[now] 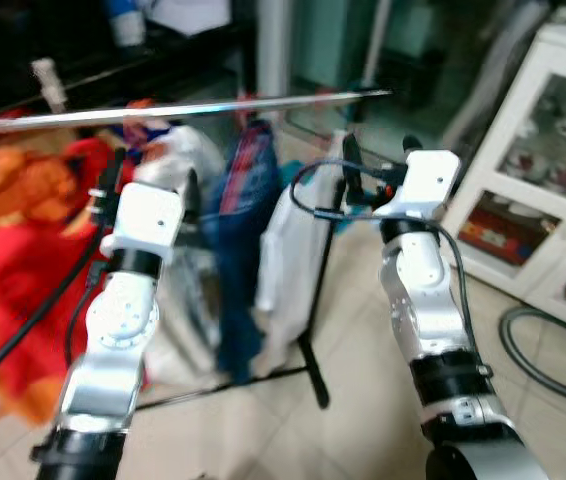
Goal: Hang hanger
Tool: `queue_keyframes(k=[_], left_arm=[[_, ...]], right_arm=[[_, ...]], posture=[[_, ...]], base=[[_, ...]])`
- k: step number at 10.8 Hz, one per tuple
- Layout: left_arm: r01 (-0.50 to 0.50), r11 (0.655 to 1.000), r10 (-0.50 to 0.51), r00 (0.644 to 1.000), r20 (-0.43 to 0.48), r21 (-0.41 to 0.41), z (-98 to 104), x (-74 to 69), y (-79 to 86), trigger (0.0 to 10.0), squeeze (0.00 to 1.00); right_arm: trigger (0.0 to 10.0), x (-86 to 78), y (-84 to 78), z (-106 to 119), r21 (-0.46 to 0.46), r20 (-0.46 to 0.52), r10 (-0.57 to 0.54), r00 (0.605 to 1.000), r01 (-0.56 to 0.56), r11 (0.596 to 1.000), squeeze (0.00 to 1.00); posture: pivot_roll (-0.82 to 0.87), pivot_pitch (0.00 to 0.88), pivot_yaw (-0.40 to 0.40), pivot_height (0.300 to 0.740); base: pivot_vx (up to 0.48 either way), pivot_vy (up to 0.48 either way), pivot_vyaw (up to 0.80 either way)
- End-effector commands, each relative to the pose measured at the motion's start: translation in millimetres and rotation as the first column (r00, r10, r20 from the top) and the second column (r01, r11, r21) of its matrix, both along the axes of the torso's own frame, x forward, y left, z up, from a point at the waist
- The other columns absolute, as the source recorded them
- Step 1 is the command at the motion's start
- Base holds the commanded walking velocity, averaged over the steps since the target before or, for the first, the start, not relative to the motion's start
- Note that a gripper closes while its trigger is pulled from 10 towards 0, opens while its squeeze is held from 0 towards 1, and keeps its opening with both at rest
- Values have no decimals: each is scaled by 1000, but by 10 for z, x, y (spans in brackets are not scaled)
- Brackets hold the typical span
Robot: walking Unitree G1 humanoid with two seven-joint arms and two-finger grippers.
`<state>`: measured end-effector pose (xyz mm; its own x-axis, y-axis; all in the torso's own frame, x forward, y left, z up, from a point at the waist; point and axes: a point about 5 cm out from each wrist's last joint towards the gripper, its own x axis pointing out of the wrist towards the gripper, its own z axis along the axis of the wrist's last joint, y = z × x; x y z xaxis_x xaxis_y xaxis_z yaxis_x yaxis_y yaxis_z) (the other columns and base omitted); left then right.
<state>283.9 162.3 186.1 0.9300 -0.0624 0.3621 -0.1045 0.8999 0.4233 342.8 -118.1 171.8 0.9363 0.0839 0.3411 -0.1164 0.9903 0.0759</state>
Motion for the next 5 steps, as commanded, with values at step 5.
queue_keyframes(k=[5], left_arm=[[-58,998,60,998,36,-39,70,-13,120,10000,0]], right_arm=[[10000,14,112,141,46,16,63,998,-63,997,0]], posture=[[142,34,-3,740]], base=[[335,-101,0]])
